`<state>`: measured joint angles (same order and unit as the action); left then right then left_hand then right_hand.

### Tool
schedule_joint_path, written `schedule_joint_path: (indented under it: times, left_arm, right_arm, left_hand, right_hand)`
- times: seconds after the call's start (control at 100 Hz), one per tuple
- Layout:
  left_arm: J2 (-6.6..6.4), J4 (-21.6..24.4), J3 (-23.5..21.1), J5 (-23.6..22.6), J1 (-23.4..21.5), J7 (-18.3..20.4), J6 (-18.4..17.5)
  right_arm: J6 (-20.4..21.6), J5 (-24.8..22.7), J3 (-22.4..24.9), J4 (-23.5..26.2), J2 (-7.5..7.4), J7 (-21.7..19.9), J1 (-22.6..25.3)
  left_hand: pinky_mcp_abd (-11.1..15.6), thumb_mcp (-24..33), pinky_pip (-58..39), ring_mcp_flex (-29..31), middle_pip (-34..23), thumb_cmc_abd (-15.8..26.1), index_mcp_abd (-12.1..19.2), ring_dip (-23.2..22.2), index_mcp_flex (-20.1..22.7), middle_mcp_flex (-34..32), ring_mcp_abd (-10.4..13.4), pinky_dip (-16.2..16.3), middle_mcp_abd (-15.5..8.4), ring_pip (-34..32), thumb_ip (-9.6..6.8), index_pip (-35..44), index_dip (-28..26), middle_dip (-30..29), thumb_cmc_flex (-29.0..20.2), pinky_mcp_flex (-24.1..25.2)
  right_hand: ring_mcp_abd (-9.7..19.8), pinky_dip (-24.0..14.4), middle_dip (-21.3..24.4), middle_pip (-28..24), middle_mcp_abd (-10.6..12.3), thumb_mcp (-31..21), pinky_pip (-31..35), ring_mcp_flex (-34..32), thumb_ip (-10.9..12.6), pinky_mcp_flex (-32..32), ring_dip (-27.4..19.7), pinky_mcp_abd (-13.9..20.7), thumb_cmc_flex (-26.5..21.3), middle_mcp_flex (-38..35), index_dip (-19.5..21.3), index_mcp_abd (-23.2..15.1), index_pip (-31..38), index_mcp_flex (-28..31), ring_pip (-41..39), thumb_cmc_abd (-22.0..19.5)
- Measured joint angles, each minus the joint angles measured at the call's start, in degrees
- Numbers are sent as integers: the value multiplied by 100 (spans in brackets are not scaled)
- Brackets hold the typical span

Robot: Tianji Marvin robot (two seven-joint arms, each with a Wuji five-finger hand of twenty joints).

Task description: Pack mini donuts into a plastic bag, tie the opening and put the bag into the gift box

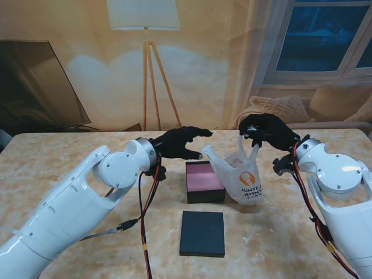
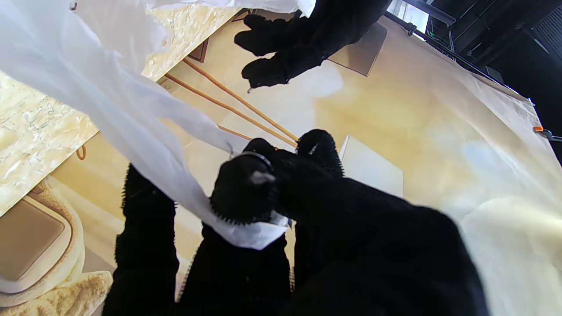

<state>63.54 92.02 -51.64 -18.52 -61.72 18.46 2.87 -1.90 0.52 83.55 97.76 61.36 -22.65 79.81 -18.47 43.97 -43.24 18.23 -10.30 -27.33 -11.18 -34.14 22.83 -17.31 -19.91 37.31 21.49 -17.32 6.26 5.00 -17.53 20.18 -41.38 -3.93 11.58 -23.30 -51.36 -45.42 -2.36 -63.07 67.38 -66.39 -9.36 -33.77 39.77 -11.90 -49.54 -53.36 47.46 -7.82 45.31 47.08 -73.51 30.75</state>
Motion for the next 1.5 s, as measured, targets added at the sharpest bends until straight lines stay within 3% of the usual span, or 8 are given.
schedule_joint_path:
  times: [0.18,0.33,0.48,0.65,0.92,1.07,1.32,1.5]
  left_arm:
    - [-8,348,-459,-636,-700,-762,-38]
    - [-9,700,-791,-902,-1312,-973,-23]
    - [-21,1056,-972,-1484,-1895,-1230,197]
    - [-58,1167,-1035,-170,-2136,-1022,535]
    - [-56,644,-600,166,-1701,-757,436]
    - [-16,283,-429,-29,-1422,-835,-8]
    - [82,7,-432,720,-1298,-998,-290]
    - [94,10,-514,1340,-1295,-555,-291]
  right_arm:
    - [0,9,-1,0,1,0,0]
    - [-11,20,-27,-9,2,0,-18]
    - [-25,14,-43,-26,2,-9,-46]
    - [-55,5,-91,-34,-2,-49,-85]
    - [-80,45,-126,-34,-3,-137,-113]
    - [-80,54,-126,-34,-5,-149,-112]
    - [-96,59,-124,-29,-5,-148,-103]
    - [-131,81,-124,-27,-5,-147,-101]
  left_hand:
    - [-9,-5,-416,261,-56,20,-141,-534,-64,1,0,373,21,-521,0,24,0,160,0,-106]
    - [-10,-216,-974,669,-632,168,-247,-1596,-29,-164,45,710,27,-1478,0,84,-90,745,-10,-308]
    - [-87,-1114,-1930,1588,-1677,800,-496,-2523,742,-1237,76,1141,-122,-2667,-2,606,-655,1870,-303,-854]
    - [-102,-1269,-2900,2330,-2536,884,-200,-3020,1545,-1985,280,1529,-318,-3779,-4,984,-960,2601,-604,-1427]
    - [-16,-1497,-3102,2366,-2207,939,988,-3158,1530,-2115,443,1550,-378,-4040,85,1054,-642,4008,-1773,-1439]
    - [109,-1419,-2657,1855,-1859,941,1456,-3454,1224,-1681,612,1550,-395,-3948,89,1363,-347,4316,-2153,-1063]
    - [134,-1458,-2528,1853,-1653,797,1647,-4305,1184,-1690,769,1550,-542,-3957,147,2001,-217,5125,-2650,-999]
    - [134,-1134,-2474,1861,-1652,655,1658,-4467,1184,-1693,771,1550,-588,-3963,147,2080,-142,5207,-2652,-999]
  right_hand:
    - [0,36,1,0,0,7,0,0,0,4,0,0,-4,0,-15,0,0,0,0,-1]
    - [0,36,2,0,0,10,0,0,0,20,0,0,-5,0,-23,0,0,0,0,-1]
    - [0,36,3,0,0,12,0,1,0,21,0,0,-6,0,-24,0,0,-1,1,-2]
    - [0,37,3,0,0,14,0,1,1,24,0,0,-7,0,-24,0,0,-1,1,-2]
    - [0,37,3,0,0,30,0,3,1,48,0,0,-10,0,-35,0,1,-1,1,-4]
    - [0,37,3,0,0,30,0,3,1,52,0,0,-10,0,-61,0,2,-1,1,-5]
    - [0,37,3,0,0,43,0,15,1,54,0,0,-10,0,-72,0,3,-1,1,-45]
    - [0,37,3,0,0,54,0,66,1,57,0,0,-11,2,-74,0,3,-2,1,-59]
